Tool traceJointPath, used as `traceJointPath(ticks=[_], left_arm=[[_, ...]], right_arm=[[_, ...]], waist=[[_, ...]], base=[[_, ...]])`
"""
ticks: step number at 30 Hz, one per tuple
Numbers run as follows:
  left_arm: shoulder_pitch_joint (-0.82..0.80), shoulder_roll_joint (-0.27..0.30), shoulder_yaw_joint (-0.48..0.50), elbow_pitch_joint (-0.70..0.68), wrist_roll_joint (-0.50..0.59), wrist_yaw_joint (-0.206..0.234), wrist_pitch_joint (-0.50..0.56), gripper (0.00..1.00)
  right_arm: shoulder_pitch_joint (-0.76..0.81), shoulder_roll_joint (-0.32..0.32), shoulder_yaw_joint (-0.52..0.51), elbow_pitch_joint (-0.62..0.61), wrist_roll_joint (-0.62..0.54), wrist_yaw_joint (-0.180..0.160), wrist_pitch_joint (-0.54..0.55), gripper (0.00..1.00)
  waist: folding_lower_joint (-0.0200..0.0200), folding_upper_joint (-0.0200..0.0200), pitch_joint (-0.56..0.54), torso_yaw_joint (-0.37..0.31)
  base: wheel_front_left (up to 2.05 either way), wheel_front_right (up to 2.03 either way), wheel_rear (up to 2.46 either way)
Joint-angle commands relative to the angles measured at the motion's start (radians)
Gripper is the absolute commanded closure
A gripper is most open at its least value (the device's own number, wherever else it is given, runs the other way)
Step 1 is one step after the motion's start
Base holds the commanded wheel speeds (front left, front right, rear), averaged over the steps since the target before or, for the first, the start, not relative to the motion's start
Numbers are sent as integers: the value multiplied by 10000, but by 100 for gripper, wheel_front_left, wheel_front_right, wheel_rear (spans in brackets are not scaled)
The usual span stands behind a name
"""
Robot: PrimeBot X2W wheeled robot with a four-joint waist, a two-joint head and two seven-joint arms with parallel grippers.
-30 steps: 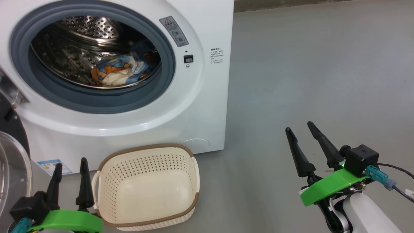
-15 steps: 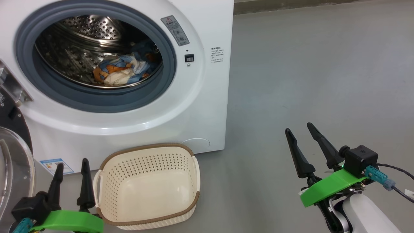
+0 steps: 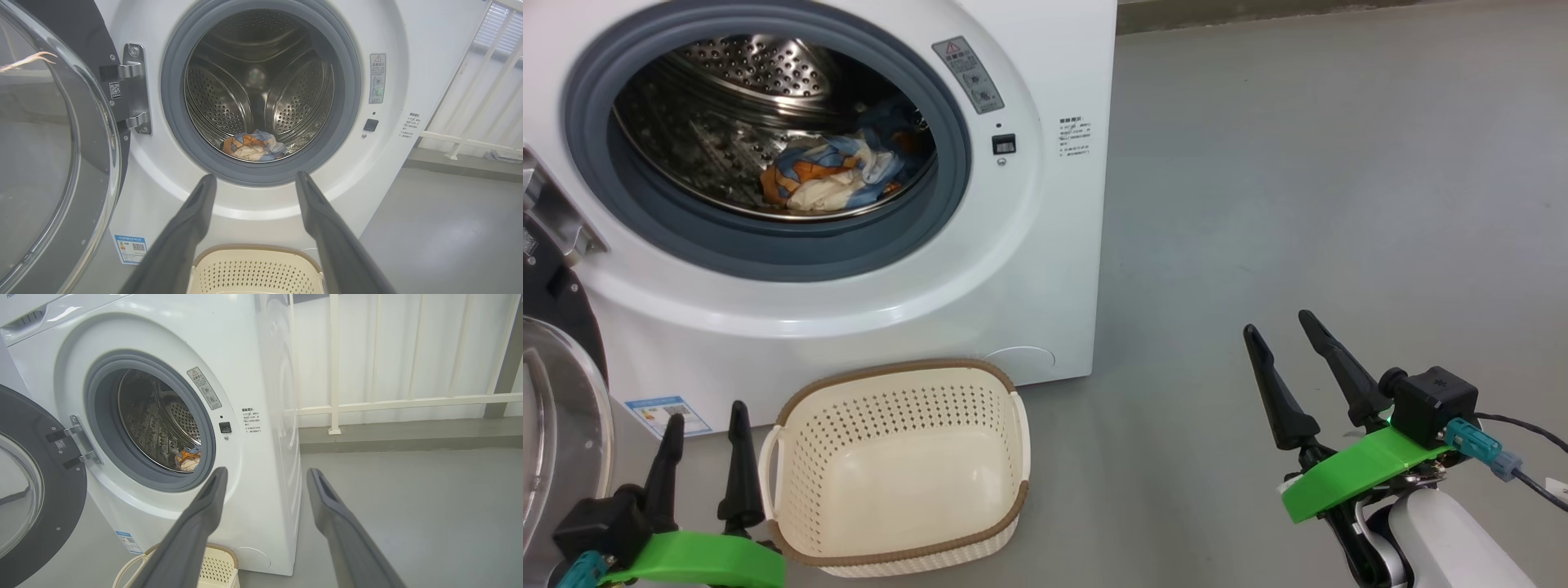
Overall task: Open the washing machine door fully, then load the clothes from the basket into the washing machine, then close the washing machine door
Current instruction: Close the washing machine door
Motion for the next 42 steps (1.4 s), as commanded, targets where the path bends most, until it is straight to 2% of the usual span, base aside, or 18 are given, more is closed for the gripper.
traceJointPath(ticks=[1,12,20,42], left_arm=[[-72,156,304,-201,79,-49,-65,0],[-63,139,268,-206,97,-50,-65,0],[11,150,224,-155,104,-50,-65,0],[159,50,419,-54,504,-16,-65,0]], right_arm=[[14,-46,151,-207,92,56,-80,0],[62,-12,86,-205,73,56,-80,0],[122,8,76,-178,94,56,-80,0],[236,99,168,-96,254,56,-80,0]], waist=[[0,-1,19,23],[0,-1,-26,185],[0,-1,-183,662],[0,-1,-371,3258]], base=[[0,0,0],[0,0,0],[0,0,0],[0,0,0]])
